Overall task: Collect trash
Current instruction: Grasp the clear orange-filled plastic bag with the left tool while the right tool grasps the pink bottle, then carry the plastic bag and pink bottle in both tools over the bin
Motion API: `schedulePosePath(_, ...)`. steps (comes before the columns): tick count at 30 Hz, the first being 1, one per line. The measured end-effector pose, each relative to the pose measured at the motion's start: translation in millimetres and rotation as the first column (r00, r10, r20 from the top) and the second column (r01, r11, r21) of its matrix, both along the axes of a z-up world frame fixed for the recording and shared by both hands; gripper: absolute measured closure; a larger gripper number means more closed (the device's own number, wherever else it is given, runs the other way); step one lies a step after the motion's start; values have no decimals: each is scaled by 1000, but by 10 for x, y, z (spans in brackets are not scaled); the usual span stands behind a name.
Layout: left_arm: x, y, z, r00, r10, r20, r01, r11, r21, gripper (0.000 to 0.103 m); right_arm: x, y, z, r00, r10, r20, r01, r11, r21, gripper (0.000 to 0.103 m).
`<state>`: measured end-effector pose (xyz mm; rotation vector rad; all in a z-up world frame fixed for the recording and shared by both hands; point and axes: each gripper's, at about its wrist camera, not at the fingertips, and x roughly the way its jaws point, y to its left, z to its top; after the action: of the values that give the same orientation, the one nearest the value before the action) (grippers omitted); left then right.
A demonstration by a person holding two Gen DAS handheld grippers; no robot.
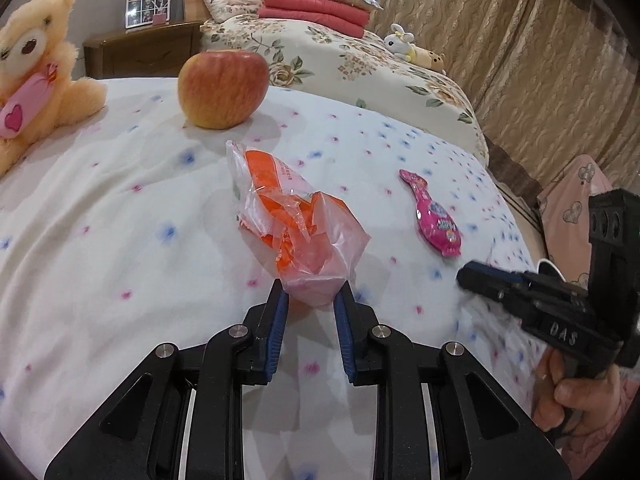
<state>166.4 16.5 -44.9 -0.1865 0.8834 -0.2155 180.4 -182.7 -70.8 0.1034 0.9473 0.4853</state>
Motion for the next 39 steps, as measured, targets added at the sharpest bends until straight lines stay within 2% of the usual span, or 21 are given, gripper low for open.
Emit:
schedulePosePath(2, -45, 55, -3, 1000, 7, -3, -7, 1000, 0, 81, -12, -15, 22, 999, -50, 19, 50, 999, -12, 75)
schedulePosePath(4, -72, 93, -22, 1000, 22, -16, -22, 1000, -3, 81, -8, 1, 30, 995, -90, 33, 91, 996, -27, 57)
schedulePosePath(5, -83, 107, -30, 999, 30, -21, -31, 999, -9, 80, 11, 18, 18, 994, -100, 33, 101, 994, -36, 55)
schedulePosePath(7, -97, 104, -43, 999, 44, -29, -44, 999, -12, 73, 75, 75, -15, 993, -116, 25, 117, 992, -47, 55)
schedulePosePath(8, -98, 100, -44, 998, 53, -33, -53, 999, -10, 64, 96, 92, -25, 992, -125, 24, 126, 991, -50, 55)
schedulePosePath(10, -113, 98, -33, 998, 62, -25, -63, 998, -15, 58, 168, 131, -36, 989, -147, 26, 148, 987, -63, 53)
schedulePosePath(17, -41, 115, -22, 995, 97, -8, -97, 995, -17, 57, 334, 204, -62, 983, -180, 31, 182, 979, -89, 50)
schedulePosePath(19, -17, 119, -21, 995, 103, 0, -103, 995, -13, 60, 334, 214, -71, 982, -186, 34, 188, 977, -97, 54)
schedulePosePath(21, 8, 117, -30, 995, 97, 0, -97, 995, -21, 82, 316, 205, -70, 980, -195, 39, 198, 975, -102, 62)
schedulePosePath(29, -78, 44, 12, 997, 67, 27, -67, 998, -19, 86, 119, 66, -7, 973, -227, 48, 229, 972, -44, 63)
schedulePosePath(39, -293, -243, 86, 999, -20, 50, 21, 999, -26, 86, -238, -138, 135, 961, -268, 70, 269, 963, 9, 64)
